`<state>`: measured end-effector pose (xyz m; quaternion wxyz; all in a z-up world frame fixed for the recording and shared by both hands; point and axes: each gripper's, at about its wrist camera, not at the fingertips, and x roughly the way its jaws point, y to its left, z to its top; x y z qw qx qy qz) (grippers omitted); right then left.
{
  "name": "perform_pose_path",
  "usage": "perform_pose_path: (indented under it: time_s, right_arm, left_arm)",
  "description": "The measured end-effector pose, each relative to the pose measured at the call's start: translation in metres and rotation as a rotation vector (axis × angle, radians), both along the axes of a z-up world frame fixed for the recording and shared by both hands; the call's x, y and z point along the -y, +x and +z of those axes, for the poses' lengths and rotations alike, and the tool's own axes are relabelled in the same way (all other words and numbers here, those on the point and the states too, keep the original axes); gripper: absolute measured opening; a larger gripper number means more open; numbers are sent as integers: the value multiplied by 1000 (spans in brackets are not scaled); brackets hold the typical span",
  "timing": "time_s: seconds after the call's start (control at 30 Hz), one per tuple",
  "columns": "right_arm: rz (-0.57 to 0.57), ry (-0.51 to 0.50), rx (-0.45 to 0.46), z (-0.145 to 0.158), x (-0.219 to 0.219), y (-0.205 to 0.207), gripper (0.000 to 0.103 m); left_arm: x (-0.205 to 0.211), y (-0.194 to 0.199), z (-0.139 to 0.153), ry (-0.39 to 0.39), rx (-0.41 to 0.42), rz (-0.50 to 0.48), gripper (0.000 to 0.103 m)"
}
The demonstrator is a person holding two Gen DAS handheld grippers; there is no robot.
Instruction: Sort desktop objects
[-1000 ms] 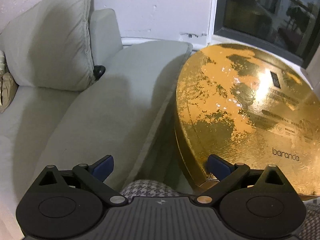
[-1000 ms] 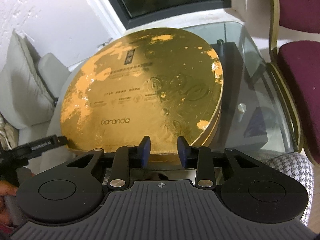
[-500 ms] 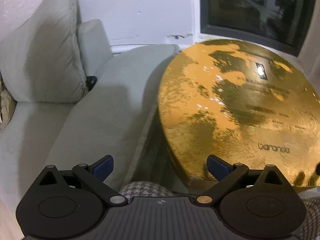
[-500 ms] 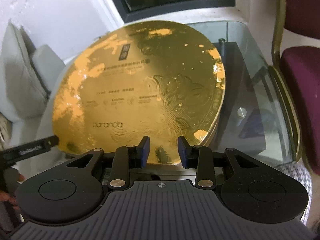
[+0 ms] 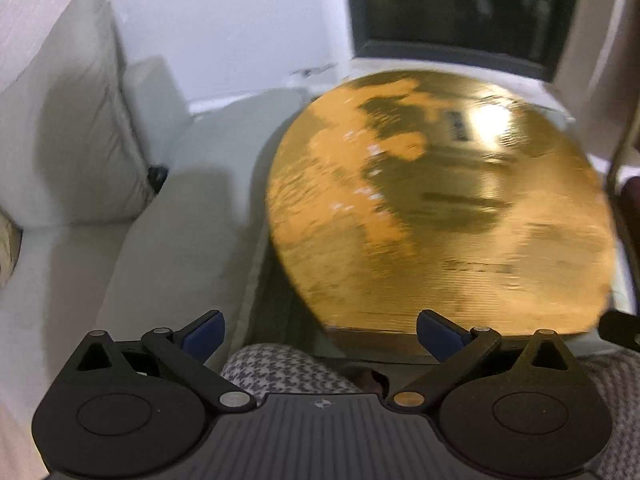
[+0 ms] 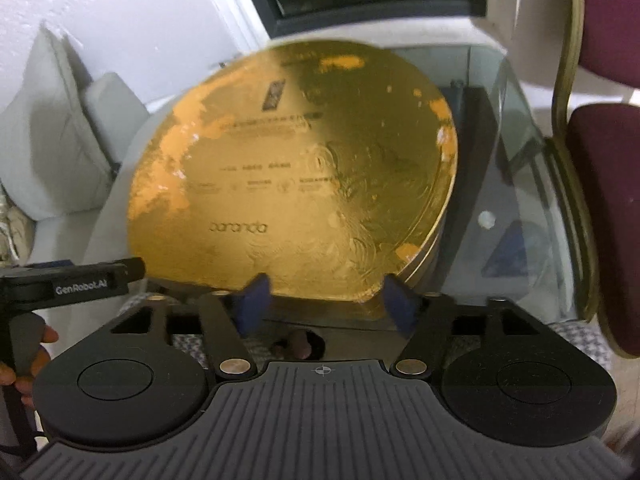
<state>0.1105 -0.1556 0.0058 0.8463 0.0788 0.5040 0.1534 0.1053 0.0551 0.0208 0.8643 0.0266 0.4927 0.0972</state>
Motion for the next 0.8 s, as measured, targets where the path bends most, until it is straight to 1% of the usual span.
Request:
perform_pose_path:
  time_s: [0.03, 0.13, 0.27, 0.37, 0.53, 0.8]
  right_arm:
    - [0, 4, 14, 6, 2, -3, 71]
    - [-11, 9, 56, 24, 8, -10, 87]
    - [-15, 9, 109, 41, 11, -18, 92]
    - [-18, -4, 130, 47, 12, -22, 94]
    - [-29, 4, 130, 50, 14, -31, 96]
    - [-6, 2, 146, 57, 11, -46, 97]
  left_arm:
    - [4, -2, 5, 2, 9, -11, 102]
    - [16, -9, 18, 6, 29, -37, 102]
    - [25, -15, 24, -7, 24, -64, 102]
    - [32, -22, 23, -3, 14, -82, 102]
    - [35, -34, 23, -7, 3, -83, 102]
    - [37, -45, 28, -10, 22, -83, 102]
